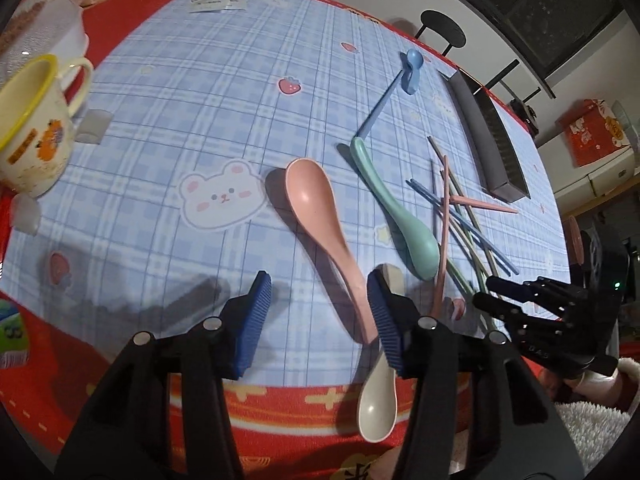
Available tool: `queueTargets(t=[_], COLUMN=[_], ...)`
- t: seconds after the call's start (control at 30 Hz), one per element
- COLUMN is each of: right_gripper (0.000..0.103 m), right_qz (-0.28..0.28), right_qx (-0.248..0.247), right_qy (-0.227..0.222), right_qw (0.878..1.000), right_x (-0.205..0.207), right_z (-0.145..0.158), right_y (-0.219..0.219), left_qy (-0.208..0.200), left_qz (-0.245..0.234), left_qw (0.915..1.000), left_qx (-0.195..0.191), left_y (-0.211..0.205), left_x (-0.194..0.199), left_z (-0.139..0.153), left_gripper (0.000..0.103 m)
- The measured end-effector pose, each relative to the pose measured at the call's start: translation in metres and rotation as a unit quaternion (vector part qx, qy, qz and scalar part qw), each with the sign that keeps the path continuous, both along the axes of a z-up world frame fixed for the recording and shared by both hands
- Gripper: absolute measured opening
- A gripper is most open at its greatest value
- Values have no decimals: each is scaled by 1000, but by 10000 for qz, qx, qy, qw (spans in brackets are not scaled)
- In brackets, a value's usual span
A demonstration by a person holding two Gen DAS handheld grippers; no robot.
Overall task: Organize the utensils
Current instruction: 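Move the left tool to the pink spoon while the right tool approaches a green chopstick, then close the left tool on the pink spoon handle while the right tool grasps the green chopstick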
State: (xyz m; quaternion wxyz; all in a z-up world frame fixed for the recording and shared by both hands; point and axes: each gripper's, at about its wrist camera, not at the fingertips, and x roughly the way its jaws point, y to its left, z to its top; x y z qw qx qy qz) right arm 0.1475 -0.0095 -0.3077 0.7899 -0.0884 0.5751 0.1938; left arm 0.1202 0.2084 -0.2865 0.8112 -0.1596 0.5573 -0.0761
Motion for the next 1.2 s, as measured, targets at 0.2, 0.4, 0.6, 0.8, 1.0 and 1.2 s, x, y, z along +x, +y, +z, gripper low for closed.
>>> queueTargets(t=[0.2,0.4,0.6,0.8,1.0,1.2], right_gripper=[29,21,10,8,8,8], right_qz=[-107,-179,-329,-406,-491,-443], right_qx=[-70,-106,57,105,32,-99], right_qy=[185,110,179,195,196,94], right_qw=[9997,9997,9993,9989,9986,9989], right_x=[0,-3,-8,-9,-9,-17], right_z=[-12,-13,-13,-14,-13,-14], right_y=[2,1,-7,-7,-2,2], left_qy=[131,239,401,396,381,272], left_qz=[-98,-214,-155,-78,-273,-342], left_qw=[9994,9981,9964,9962,9969,9982], left_qx=[-297,-517,-737,-775,-629,-416], left_y=[0,-9,-13,-14,-28,-34], left_x=[12,23,28,28,26,20], left_z=[-14,-29,-41,-43,-42,-42], left_gripper=[51,41,32,31,31,25])
